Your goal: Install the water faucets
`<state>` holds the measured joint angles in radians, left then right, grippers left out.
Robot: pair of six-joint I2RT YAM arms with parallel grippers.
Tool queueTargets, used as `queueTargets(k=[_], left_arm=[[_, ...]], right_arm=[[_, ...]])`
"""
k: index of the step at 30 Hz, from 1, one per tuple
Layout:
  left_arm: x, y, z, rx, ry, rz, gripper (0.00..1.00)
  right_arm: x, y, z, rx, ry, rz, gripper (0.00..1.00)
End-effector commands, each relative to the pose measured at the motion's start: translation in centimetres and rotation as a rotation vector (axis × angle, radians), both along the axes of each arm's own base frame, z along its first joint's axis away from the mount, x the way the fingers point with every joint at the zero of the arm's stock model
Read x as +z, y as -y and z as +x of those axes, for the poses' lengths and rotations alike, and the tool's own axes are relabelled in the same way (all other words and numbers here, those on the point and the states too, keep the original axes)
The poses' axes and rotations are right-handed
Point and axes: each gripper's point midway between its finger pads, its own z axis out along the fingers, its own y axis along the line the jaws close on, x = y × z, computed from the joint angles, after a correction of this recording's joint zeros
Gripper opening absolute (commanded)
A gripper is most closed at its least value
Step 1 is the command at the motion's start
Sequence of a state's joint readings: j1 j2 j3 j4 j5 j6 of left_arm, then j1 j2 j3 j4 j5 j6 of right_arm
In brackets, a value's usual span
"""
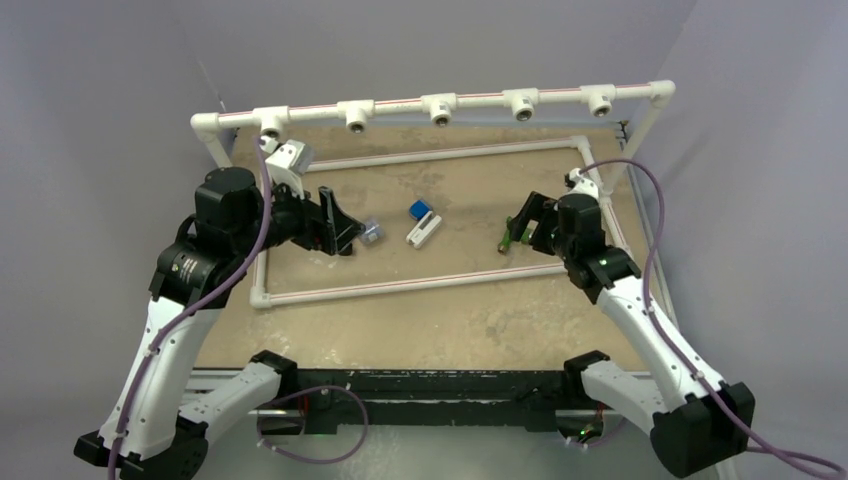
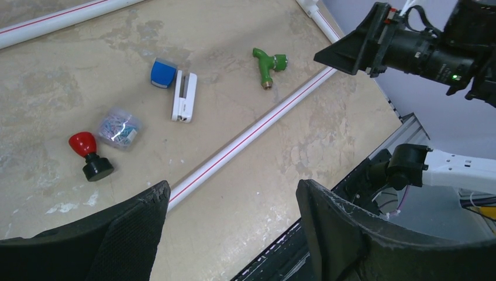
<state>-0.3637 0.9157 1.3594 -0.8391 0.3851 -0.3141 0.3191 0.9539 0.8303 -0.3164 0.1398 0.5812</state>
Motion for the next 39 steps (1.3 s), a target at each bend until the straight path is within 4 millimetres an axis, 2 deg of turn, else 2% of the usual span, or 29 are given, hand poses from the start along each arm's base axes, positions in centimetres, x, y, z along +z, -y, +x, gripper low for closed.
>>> queueTargets(k=[1, 8, 17, 20, 30, 36, 39], left_arm=[[0.1, -0.3, -0.2, 0.012, 0.013, 0.001, 0.79], [-0.2, -0.8, -0.5, 0.016, 0.021, 0.024, 0.79], [-0.8, -1.2, -1.2, 0.019, 0.012, 0.037, 0.80], [-0.8, -1.1, -1.3, 0.012, 0.010, 0.034, 0.80], [-0.9, -1.1, -1.7, 0.008, -0.002, 0.030, 0.80], [-0.7, -0.9, -2.1, -0.002, -0.006, 0.013, 0.80], [-0.6, -0.8, -2.4, -0.008, -0.009, 0.004, 0.80]], right_arm=[[-2.3, 0.0, 0.9, -0.053, -0.043, 0.020, 0.88], [-6.3, 0.2, 2.1, -0.154, -0.096, 0.056, 0.83], [-8.9, -0.3, 4.6, -0.242, -0.119, 0.111, 0.70], [-10.7, -0.1, 5.1, -0.288, -0.165, 0.096, 0.66], [-12.9, -0.3, 7.7, -0.318, -0.183, 0.066, 0.59], [-14.5, -0.9, 8.3, -0.299, -0.200, 0.055, 0.57], [-15.6, -0.8, 8.3, -0.305, -0.227, 0.032, 0.53]])
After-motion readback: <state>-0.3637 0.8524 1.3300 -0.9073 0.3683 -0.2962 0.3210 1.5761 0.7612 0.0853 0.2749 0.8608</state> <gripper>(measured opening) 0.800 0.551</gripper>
